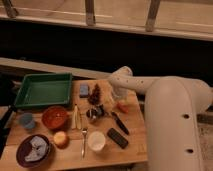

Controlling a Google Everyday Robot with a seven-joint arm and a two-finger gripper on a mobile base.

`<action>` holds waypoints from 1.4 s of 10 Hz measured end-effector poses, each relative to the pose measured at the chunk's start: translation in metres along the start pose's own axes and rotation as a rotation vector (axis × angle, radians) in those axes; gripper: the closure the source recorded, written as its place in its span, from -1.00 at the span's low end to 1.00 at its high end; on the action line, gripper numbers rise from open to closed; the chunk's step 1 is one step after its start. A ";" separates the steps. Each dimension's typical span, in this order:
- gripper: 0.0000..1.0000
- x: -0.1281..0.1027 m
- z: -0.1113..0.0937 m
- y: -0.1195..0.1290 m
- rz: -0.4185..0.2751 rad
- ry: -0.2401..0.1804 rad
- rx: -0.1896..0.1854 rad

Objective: Place pepper in metal cup

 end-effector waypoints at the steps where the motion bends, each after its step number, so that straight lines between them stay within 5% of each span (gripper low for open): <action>1: 0.22 -0.001 0.001 0.001 0.006 0.001 -0.012; 5: 0.95 -0.001 0.001 0.001 0.026 -0.004 -0.040; 8: 1.00 -0.002 -0.012 0.000 0.025 -0.033 -0.050; 14: 1.00 0.003 -0.087 0.005 -0.018 -0.156 -0.064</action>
